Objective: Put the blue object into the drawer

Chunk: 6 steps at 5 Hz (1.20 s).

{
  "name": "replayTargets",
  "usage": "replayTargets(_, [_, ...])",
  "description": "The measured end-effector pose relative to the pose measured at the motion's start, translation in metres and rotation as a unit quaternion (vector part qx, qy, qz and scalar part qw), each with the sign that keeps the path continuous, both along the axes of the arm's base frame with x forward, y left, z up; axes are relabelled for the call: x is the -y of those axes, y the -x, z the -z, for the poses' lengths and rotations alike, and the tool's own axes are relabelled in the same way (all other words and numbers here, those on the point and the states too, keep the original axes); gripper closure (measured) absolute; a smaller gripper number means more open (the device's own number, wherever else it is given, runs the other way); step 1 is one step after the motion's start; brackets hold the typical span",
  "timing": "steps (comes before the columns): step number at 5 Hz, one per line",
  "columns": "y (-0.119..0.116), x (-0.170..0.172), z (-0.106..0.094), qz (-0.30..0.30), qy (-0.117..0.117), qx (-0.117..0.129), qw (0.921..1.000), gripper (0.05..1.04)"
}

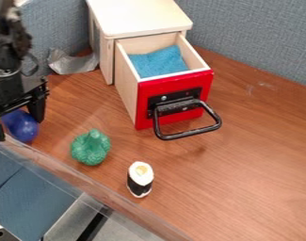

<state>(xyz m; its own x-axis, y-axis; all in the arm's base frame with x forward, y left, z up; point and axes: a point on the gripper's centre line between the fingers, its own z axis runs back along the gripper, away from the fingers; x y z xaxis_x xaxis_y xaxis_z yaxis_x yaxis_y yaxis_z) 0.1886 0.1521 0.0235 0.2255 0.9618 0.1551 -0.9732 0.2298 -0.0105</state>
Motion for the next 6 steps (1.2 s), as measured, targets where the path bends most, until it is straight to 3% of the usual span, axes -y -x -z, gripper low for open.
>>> replayTargets(1, [0.004,-0.003,0.0,0.017,0.019,0.027,0.9993,0.338])
replayTargets(2, [0.001,0.0,-0.007,0.055,0.004,0.02,0.9983,0.363])
replayTargets(3, [-0.019,0.019,-0.033,0.116,-0.012,0.028,0.9928,0.362])
replayTargets(4, [-0.05,0.044,-0.074,0.16,-0.026,0.067,0.9844,0.363])
replayTargets(5, [-0.08,0.07,-0.111,0.2,-0.038,0.087,0.9753,0.363])
replayTargets(6, [-0.105,0.085,-0.137,0.241,-0.036,0.081,0.9666,0.363])
